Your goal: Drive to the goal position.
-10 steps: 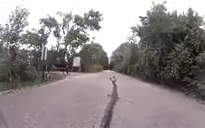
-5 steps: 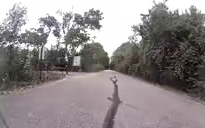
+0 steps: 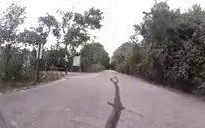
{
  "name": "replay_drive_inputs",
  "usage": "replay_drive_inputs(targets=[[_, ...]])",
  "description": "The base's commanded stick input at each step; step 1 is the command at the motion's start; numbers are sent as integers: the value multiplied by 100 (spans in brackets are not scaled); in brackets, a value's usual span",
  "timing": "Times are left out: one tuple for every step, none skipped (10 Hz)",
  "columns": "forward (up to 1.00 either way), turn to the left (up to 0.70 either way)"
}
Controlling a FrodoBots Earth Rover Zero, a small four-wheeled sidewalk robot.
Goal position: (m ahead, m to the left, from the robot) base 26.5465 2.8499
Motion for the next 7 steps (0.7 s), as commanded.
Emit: replay_drive_inputs(targets=[[50,0],[50,0],[50,0],[50,0],[50,0],[50,0],[50,0]])
